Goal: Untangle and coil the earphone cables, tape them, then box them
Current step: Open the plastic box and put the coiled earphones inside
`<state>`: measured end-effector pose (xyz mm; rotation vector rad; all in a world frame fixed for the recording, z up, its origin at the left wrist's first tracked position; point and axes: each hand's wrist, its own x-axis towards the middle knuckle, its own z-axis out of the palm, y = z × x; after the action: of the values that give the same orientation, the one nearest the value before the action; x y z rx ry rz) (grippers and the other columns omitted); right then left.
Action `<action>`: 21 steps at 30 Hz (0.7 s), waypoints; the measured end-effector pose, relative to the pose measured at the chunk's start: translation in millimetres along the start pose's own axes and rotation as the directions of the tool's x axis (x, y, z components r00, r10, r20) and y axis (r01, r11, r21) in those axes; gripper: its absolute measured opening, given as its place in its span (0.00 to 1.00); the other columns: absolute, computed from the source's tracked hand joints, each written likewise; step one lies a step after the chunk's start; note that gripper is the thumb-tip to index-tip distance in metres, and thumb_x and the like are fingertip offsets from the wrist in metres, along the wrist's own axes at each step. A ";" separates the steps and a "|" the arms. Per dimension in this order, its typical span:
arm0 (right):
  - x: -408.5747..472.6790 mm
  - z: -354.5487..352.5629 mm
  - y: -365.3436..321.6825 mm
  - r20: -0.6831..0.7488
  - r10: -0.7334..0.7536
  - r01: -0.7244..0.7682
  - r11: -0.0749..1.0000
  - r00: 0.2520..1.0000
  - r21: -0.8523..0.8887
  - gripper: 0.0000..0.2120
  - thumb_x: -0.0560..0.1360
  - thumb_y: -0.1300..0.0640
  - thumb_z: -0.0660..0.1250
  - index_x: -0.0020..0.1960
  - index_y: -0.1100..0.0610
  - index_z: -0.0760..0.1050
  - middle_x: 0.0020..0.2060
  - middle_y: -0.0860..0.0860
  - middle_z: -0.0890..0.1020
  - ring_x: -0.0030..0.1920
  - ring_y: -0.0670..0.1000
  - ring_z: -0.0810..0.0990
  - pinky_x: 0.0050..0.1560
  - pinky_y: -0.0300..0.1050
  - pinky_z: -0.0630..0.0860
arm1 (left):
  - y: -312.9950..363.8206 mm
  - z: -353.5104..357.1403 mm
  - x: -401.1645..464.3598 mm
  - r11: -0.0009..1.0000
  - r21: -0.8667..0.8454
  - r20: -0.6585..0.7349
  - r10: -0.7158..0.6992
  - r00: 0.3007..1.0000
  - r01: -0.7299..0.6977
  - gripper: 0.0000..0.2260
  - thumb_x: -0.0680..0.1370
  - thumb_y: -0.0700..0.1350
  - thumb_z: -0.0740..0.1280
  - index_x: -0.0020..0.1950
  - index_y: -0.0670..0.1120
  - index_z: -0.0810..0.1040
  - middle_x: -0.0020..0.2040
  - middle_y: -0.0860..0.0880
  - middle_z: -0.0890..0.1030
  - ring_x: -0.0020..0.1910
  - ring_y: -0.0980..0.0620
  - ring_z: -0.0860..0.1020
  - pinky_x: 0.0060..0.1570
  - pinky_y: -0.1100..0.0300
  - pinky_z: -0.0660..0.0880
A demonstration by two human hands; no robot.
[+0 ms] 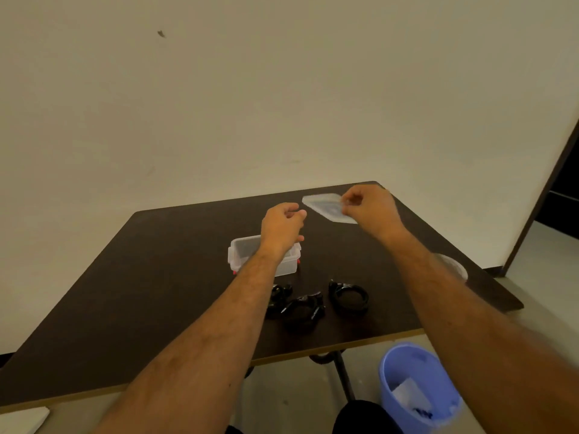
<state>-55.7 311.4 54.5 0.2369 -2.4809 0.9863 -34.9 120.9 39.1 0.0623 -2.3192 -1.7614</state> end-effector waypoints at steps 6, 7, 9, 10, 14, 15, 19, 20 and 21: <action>-21.3 31.6 26.9 0.104 -0.186 0.213 0.868 0.977 -0.448 0.08 0.77 0.57 0.69 0.55 0.52 0.83 0.49 0.50 0.84 0.46 0.49 0.80 0.51 0.47 0.80 | -3.5 60.2 -0.6 0.967 0.252 0.049 -0.043 0.998 0.029 0.19 0.81 0.46 0.66 0.71 0.44 0.72 0.65 0.45 0.78 0.56 0.47 0.79 0.57 0.52 0.79; -25.0 35.1 32.0 0.123 -0.208 0.242 0.840 0.970 -0.486 0.08 0.77 0.57 0.70 0.55 0.52 0.82 0.50 0.51 0.84 0.49 0.49 0.80 0.53 0.48 0.80 | -6.2 65.5 -0.8 0.939 0.344 0.054 -0.020 0.998 0.000 0.18 0.80 0.46 0.66 0.70 0.44 0.73 0.64 0.45 0.78 0.58 0.46 0.79 0.58 0.55 0.77; -31.8 41.7 40.8 0.176 -0.207 0.270 0.810 0.962 -0.521 0.09 0.76 0.57 0.70 0.56 0.51 0.81 0.51 0.50 0.83 0.53 0.50 0.79 0.57 0.48 0.78 | -11.9 73.6 -2.9 0.863 0.503 0.068 0.011 0.998 -0.043 0.17 0.80 0.44 0.66 0.69 0.44 0.75 0.63 0.46 0.80 0.59 0.47 0.78 0.57 0.57 0.75; -34.5 44.7 44.8 0.207 -0.193 0.275 0.809 0.959 -0.519 0.10 0.76 0.57 0.70 0.56 0.51 0.81 0.52 0.50 0.83 0.55 0.50 0.78 0.58 0.48 0.77 | -15.9 77.1 -3.1 0.826 0.561 0.083 0.009 0.997 -0.054 0.16 0.80 0.44 0.66 0.67 0.45 0.76 0.61 0.46 0.81 0.58 0.47 0.79 0.57 0.55 0.76; -40.7 49.1 59.6 0.290 -0.161 0.290 0.823 0.943 -0.488 0.08 0.76 0.56 0.70 0.55 0.50 0.80 0.52 0.49 0.82 0.53 0.49 0.79 0.58 0.48 0.77 | -27.7 89.8 -5.1 0.690 0.720 0.172 -0.067 0.983 -0.079 0.10 0.78 0.40 0.67 0.59 0.46 0.80 0.54 0.45 0.83 0.52 0.47 0.80 0.53 0.53 0.78; -41.3 49.5 61.9 0.305 -0.148 0.285 0.833 0.941 -0.474 0.07 0.76 0.55 0.70 0.54 0.50 0.80 0.51 0.49 0.82 0.51 0.48 0.79 0.56 0.47 0.78 | -28.8 91.2 -5.8 0.675 0.733 0.189 -0.093 0.978 -0.078 0.10 0.78 0.40 0.66 0.59 0.46 0.81 0.55 0.45 0.83 0.53 0.46 0.80 0.53 0.52 0.78; -43.1 49.9 64.9 0.363 -0.079 0.244 0.867 0.928 -0.434 0.06 0.76 0.55 0.69 0.52 0.51 0.81 0.49 0.49 0.81 0.46 0.49 0.79 0.50 0.47 0.79 | -30.8 93.7 -7.9 0.673 0.735 0.215 -0.118 0.969 -0.081 0.12 0.78 0.41 0.67 0.61 0.46 0.80 0.57 0.44 0.82 0.56 0.45 0.80 0.54 0.52 0.78; -42.8 49.9 65.9 0.372 -0.062 0.233 0.869 0.926 -0.436 0.06 0.76 0.56 0.69 0.53 0.51 0.81 0.49 0.49 0.82 0.46 0.49 0.79 0.50 0.47 0.80 | -30.9 93.6 -7.9 0.674 0.734 0.220 -0.116 0.968 -0.086 0.12 0.78 0.41 0.67 0.62 0.46 0.80 0.57 0.44 0.82 0.56 0.45 0.80 0.54 0.52 0.78; -42.6 49.9 65.8 0.382 -0.040 0.221 0.869 0.923 -0.443 0.07 0.76 0.56 0.68 0.53 0.51 0.81 0.49 0.49 0.82 0.45 0.49 0.80 0.50 0.48 0.80 | -31.5 92.9 -8.2 0.674 0.734 0.224 -0.118 0.967 -0.087 0.13 0.78 0.41 0.67 0.62 0.46 0.79 0.58 0.45 0.82 0.56 0.45 0.80 0.54 0.52 0.78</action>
<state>-56.7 324.8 -37.5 0.4523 -2.9002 0.2552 -49.4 201.4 -15.7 -0.0139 -3.0801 -0.7230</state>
